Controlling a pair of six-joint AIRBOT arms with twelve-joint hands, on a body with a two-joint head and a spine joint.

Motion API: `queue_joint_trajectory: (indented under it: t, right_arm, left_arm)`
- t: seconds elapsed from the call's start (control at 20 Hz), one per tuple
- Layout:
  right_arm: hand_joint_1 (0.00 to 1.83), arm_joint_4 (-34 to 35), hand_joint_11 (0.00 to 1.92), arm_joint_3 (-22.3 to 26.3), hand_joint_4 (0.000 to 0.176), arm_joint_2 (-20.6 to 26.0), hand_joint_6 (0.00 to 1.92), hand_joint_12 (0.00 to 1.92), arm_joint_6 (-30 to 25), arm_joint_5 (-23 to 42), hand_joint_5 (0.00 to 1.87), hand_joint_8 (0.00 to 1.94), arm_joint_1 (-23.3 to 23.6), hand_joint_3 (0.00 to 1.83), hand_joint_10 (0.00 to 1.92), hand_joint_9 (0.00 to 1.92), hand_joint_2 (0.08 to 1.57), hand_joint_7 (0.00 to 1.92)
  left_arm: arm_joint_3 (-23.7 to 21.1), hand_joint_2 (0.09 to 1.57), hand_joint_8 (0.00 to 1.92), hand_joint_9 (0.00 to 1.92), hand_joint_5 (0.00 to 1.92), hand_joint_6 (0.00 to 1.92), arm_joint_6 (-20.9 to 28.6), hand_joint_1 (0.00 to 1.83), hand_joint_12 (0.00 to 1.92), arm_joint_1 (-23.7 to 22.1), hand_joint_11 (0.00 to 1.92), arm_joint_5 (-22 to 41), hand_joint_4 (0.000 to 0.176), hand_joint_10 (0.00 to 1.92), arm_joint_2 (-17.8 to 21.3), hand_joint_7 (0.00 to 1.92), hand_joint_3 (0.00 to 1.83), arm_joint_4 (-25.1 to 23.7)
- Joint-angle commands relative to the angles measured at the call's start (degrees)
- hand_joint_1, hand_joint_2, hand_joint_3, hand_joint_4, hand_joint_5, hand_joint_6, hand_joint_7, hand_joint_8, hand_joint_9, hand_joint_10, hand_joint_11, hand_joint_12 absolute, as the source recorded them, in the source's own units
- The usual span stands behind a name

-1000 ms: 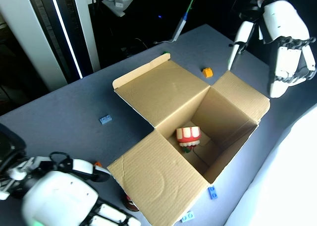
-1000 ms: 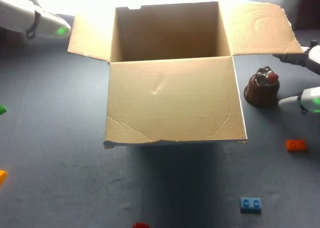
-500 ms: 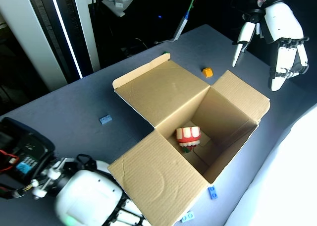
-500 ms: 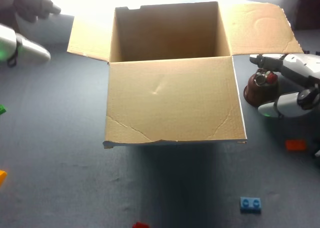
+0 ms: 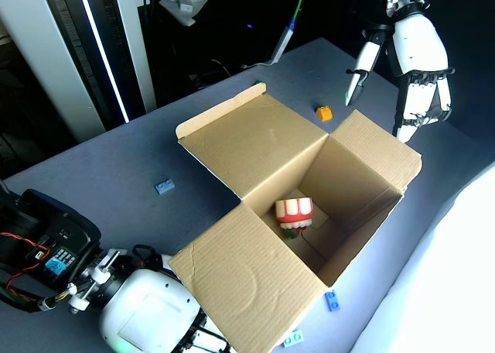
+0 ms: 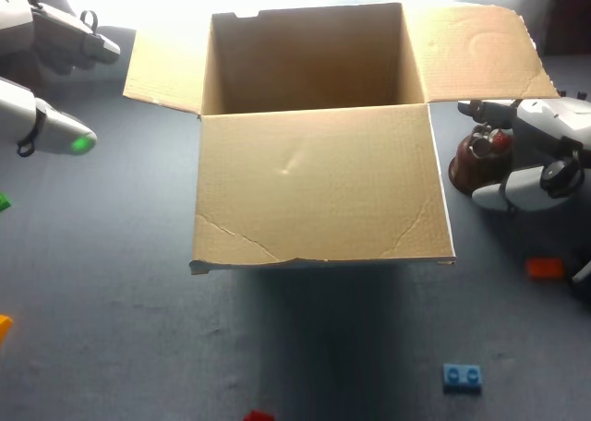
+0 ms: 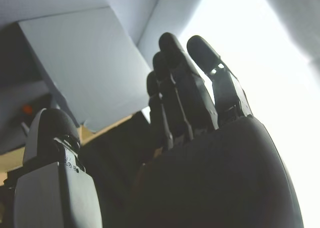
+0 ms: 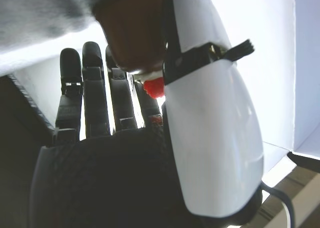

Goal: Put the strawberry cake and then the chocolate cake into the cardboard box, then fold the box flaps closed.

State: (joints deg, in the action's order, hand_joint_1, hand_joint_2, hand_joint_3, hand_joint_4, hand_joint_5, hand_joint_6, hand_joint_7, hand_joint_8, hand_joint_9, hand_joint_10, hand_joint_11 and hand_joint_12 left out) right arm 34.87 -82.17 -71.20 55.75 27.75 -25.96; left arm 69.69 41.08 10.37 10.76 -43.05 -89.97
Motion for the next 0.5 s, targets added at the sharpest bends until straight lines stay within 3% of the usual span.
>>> queue_joint_trajectory:
  t: [0.0, 0.4, 0.45]
  right_arm:
    - [1.1, -0.56, 0.0, -0.41, 0.0, 0.68, 0.01, 0.94, -0.05, 6.59, 0.25, 0.01, 0.48, 0.0, 0.01, 0.38, 1.01, 0.33]
    - [1.12, -0.56, 0.0, -0.51, 0.0, 0.7, 0.02, 1.14, -0.38, 6.78, 0.45, 0.02, 0.66, 0.01, 0.05, 0.59, 1.03, 0.59]
    - [1.1, -0.56, 0.01, -0.52, 0.0, 0.7, 0.03, 1.3, -0.4, 6.81, 0.51, 0.03, 0.69, 0.01, 0.09, 0.69, 1.05, 0.67]
  left_arm:
    - [-0.04, 1.04, 0.0, 0.57, 0.44, 0.0, 0.22, 0.65, 1.42, -0.06, 0.08, -0.94, 0.006, 0.24, 0.97, 0.55, 0.0, 0.77]
    - [-0.86, 1.04, 0.0, 0.57, 0.44, 0.0, 0.24, 0.65, 1.4, 0.74, 0.1, -0.97, 0.007, 0.25, 1.39, 0.56, 0.0, 0.27]
    - [-0.87, 1.04, 0.0, 0.56, 0.45, 0.0, 0.42, 0.65, 1.42, 0.73, 0.08, -0.97, 0.008, 0.26, 1.44, 0.56, 0.0, 0.27]
